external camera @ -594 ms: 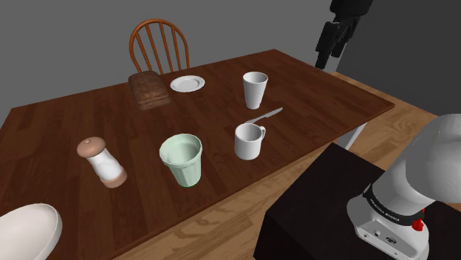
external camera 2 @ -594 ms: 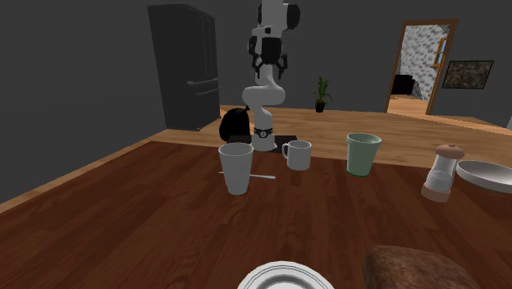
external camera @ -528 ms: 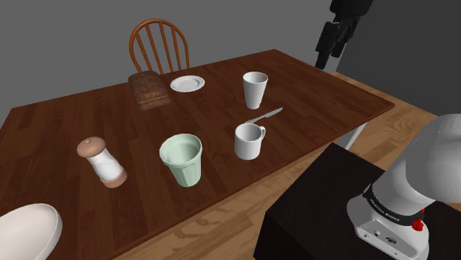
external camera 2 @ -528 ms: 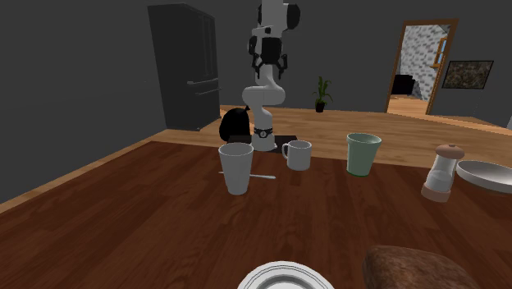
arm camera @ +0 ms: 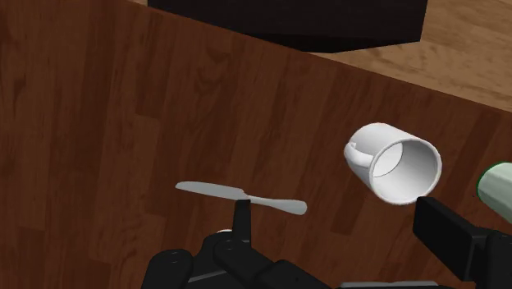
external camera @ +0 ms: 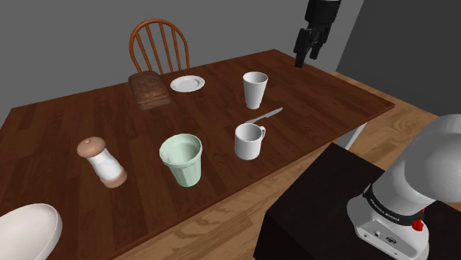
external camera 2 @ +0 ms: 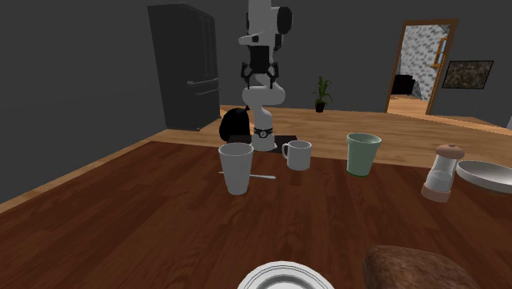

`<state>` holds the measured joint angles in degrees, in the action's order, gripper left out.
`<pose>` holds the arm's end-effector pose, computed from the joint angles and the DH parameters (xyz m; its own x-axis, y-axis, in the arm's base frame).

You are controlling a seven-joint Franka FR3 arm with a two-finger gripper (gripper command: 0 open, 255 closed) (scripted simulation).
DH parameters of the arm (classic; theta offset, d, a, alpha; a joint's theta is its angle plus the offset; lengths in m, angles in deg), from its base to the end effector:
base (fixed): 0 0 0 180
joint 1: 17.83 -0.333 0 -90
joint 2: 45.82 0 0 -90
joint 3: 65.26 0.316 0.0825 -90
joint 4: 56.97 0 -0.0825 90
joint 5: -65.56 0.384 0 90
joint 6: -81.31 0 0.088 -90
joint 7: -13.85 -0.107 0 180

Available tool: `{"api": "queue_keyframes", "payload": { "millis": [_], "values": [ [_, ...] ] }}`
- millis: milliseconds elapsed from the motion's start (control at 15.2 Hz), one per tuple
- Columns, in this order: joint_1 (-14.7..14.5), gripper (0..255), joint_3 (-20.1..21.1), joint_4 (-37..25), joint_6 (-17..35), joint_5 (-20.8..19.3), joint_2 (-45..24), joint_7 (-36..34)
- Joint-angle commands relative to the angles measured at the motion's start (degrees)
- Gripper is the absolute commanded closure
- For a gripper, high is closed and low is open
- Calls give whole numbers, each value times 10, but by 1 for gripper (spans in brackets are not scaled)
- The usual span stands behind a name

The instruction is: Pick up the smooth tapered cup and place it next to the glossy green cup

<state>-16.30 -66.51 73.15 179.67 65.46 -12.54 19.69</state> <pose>0.3770 -0.0200 0.5739 0.9980 0.0569 0.0273 0.0571 -0.9983 -0.0075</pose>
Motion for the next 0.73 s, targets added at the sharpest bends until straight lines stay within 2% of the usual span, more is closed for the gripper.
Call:
{"api": "queue_keyframes", "payload": {
  "millis": [0,660],
  "values": [
    [3,0,-13,-9,24,0,-36,16],
    [14,0,-68,-130,99,32,-252,94]
  ]
}}
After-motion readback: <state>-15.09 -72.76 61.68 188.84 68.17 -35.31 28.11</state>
